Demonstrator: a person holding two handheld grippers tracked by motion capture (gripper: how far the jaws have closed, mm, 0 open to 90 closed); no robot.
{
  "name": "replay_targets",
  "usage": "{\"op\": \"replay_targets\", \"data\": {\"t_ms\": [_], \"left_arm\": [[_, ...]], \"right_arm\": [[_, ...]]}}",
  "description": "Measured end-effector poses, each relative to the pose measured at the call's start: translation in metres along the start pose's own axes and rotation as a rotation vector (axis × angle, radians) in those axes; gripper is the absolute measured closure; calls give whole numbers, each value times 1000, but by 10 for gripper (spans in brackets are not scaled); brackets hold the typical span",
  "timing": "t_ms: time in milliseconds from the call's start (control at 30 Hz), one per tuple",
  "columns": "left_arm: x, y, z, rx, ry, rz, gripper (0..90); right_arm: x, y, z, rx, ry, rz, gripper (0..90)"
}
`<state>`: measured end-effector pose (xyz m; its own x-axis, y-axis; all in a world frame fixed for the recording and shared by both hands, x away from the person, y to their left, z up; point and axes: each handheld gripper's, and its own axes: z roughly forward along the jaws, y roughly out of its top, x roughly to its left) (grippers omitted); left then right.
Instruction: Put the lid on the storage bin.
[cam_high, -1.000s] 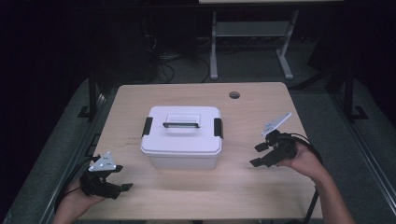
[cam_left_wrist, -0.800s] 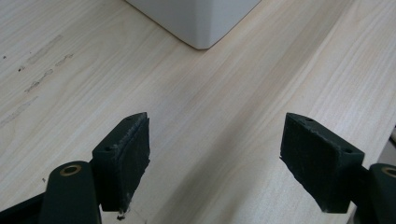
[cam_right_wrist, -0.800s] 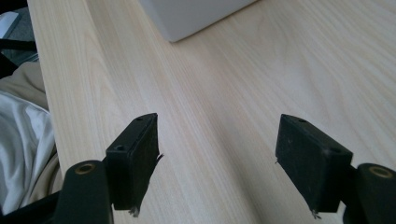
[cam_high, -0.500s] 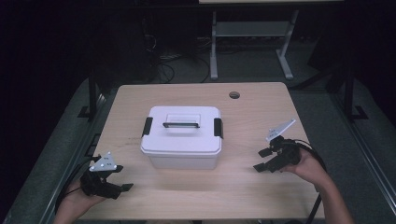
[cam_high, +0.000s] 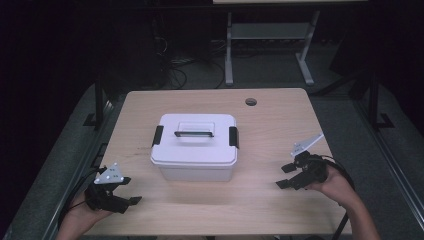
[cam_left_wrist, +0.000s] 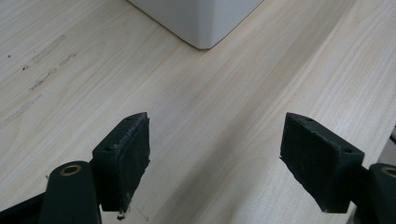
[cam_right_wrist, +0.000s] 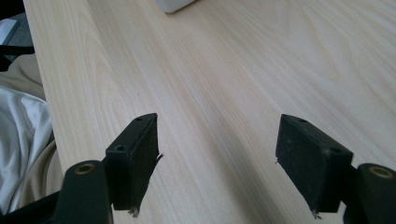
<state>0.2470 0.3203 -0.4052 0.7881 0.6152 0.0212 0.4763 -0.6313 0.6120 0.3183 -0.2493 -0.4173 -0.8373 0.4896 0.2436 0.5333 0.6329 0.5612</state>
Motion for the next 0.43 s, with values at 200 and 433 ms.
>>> {"op": "replay_targets", "data": {"t_ms": [200,433], "left_arm": [[0,0,0,-4,-1,-2,244],[1,0,1,2,-1,2,244]], "right_arm": [[1,-8,-2,-18,0,21,284],[4,-12,-4,-21,-2,15,284]]}}
